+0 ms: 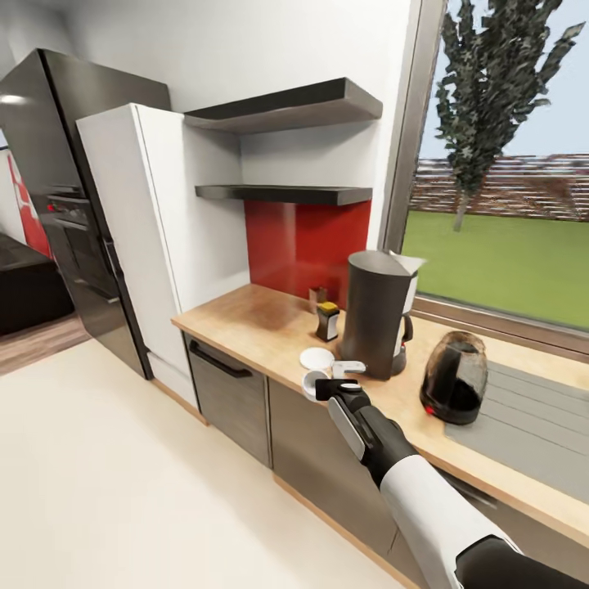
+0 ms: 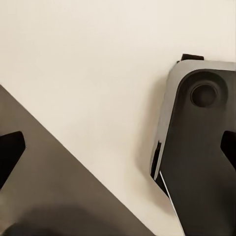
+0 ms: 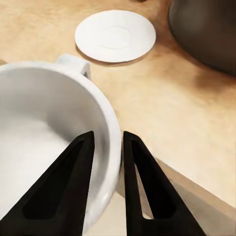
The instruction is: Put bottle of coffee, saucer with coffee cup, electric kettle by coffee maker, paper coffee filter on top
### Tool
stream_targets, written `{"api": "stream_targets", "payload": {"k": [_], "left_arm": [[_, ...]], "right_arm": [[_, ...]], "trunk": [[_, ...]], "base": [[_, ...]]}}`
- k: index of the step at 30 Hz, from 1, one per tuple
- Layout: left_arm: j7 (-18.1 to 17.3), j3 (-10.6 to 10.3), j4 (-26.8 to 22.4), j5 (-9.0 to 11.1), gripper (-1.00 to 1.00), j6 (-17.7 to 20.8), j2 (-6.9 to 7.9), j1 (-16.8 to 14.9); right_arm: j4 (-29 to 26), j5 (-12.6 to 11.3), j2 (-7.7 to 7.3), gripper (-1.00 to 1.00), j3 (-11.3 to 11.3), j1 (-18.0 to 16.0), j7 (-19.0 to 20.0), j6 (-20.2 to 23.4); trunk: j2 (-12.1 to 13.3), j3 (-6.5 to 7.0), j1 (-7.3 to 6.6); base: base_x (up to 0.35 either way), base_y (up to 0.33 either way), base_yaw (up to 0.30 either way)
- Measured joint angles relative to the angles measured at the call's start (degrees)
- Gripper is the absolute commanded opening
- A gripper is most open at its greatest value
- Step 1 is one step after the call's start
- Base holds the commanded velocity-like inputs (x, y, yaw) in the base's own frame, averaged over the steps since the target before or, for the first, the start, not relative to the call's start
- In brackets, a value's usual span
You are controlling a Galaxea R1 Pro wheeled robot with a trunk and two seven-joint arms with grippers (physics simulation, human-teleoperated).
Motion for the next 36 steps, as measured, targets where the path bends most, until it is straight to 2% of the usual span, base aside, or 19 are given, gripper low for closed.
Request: {"api": "stream_targets", "payload": {"k": [25,36], "left_arm": [[0.0,0.0,0.0,0.0,1.00,-0.2,-0.17,-0.1],[0.0,0.0,0.0,0.0,1.00,-0.3,-0.17,-0.1]], "right_arm": [[0.1,0.0,0.00,-1.00,-0.1,0.0,0.0,0.1],[0.1,0.1,0.00,-1.00,-0.1,0.0,0.0,0.1]], "trunk": [[0.0,0.00,0.00],[0.0,0.00,0.00]], "base": [[0.237,0.270,-0.003],[0.217,0.276,-0.236]]}}
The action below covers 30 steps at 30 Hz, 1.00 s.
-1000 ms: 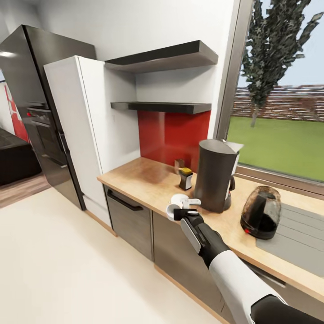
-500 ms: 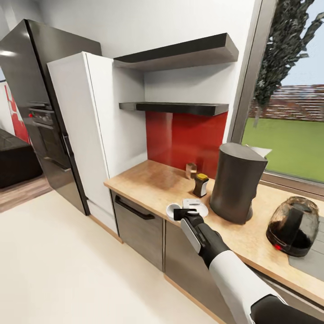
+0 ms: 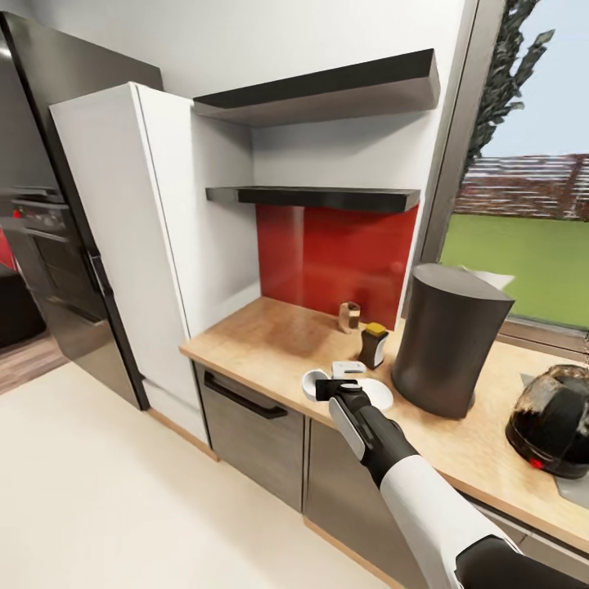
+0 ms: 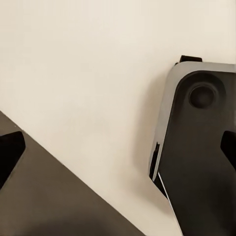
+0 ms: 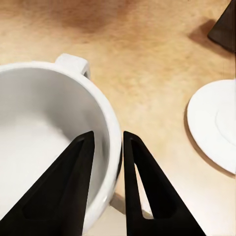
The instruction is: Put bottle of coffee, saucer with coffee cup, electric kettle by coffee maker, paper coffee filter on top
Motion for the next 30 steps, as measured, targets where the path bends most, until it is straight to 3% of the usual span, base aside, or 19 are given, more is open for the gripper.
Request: {"api": "stream_targets", "payload": {"k": [18,30], "left_arm": [[0.0,0.0,0.0,0.0,1.00,0.0,0.09,0.0],[0.0,0.1,0.0,0.0,1.00,0.1,0.09,0.1]], "right_arm": [[0.0,0.0,0.00,-1.00,0.0,0.0,0.0,0.0],[0.1,0.1,0.00,-1.00,-0.2,0.0,-0.1,0.0]], "trunk": [[0.0,0.00,0.00],[0.0,0.00,0.02]], "base": [[0.172,0.284,-0.266],[0.016,0.039,-0.266]]}}
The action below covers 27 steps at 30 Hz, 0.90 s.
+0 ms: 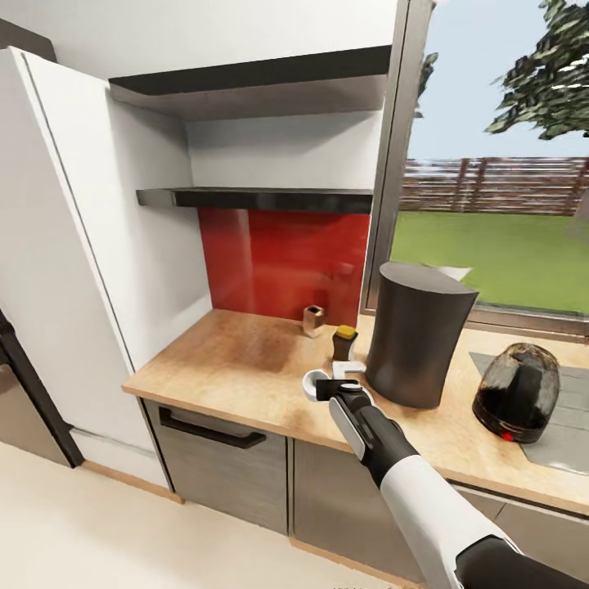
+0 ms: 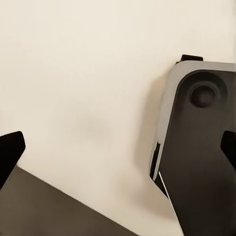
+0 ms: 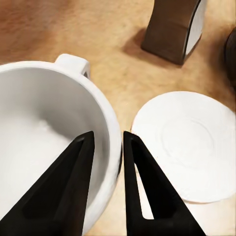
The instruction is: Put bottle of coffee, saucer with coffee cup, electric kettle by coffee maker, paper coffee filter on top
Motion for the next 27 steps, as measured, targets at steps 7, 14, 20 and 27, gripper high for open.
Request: {"api": "stream_targets", "payload": {"k": [7,14,20,27], "left_arm": [[0.0,0.0,0.0,0.0,1.00,-0.1,0.01,0.0],[0.0,0.0,0.0,0.0,1.00,-0.1,0.00,0.0],[0.1,0.0,0.1,0.0,1.00,-0.1,0.03,0.0],[0.1,0.0,0.1,0.0,1.00,-0.1,0.10,0.0]], "right_arm": [[1.2,0.0,0.00,-1.00,0.0,0.0,-0.1,0.0],[1.4,0.0,0.00,-1.00,-0.1,0.0,-0.1,0.0],[1.7,0.0,0.00,-1.00,-0.1,0.0,-0.1,-0.1],[2.0,0.0,0.00,-1.00,-0.1,0.0,-0.1,-0.1]], "trunk": [[0.0,0.00,0.00],[0.0,0.00,0.00],[0.0,0.00,0.00],[0.0,0.00,-0.01]], "base": [[0.000,0.000,-0.266],[0.000,0.000,-0.266],[0.000,0.000,-0.255],[0.068,0.005,-0.047]]}}
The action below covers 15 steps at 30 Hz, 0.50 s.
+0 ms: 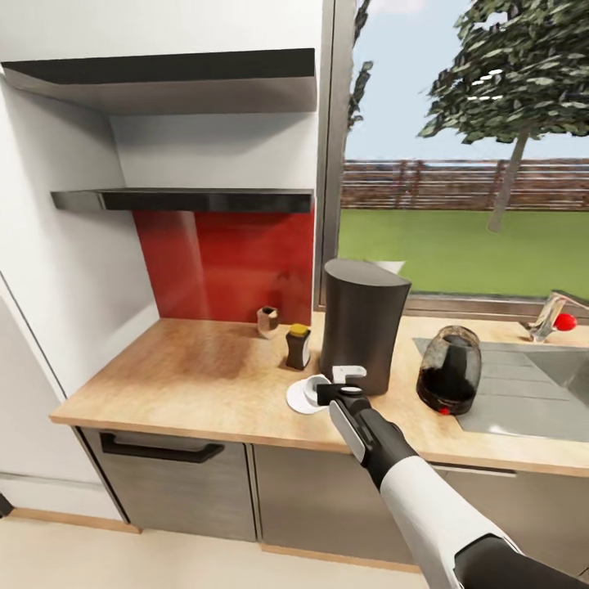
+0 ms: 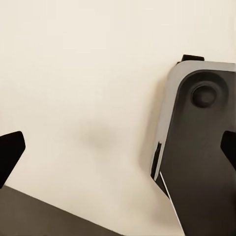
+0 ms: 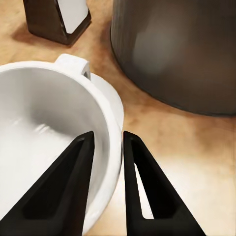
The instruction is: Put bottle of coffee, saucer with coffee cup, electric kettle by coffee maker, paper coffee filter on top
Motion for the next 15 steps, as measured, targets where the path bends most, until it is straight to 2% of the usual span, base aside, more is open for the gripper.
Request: {"api": "stream_targets", "payload": {"k": [4,12,15], "left_arm": [[0.0,0.1,0.0,0.0,1.00,0.0,0.06,0.0],[0.0,0.1,0.0,0.0,1.00,0.0,0.07,0.0],[0.0,0.1,0.0,0.0,1.00,0.0,0.07,0.0]], "right_arm": [[2.7,-0.1,0.00,-1.00,0.1,0.0,0.0,0.0],[3.4,-0.1,0.00,-1.00,0.1,0.0,0.1,-0.1],[4.3,-0.1,0.00,-1.00,0.1,0.0,0.2,-0.4]], "trunk": [[0.0,0.00,-0.01],[0.0,0.00,0.01],[0.0,0.00,-0.01]], "base": [[0.245,0.089,-0.002],[0.040,0.016,0.000],[0.184,0.097,0.000]]}}
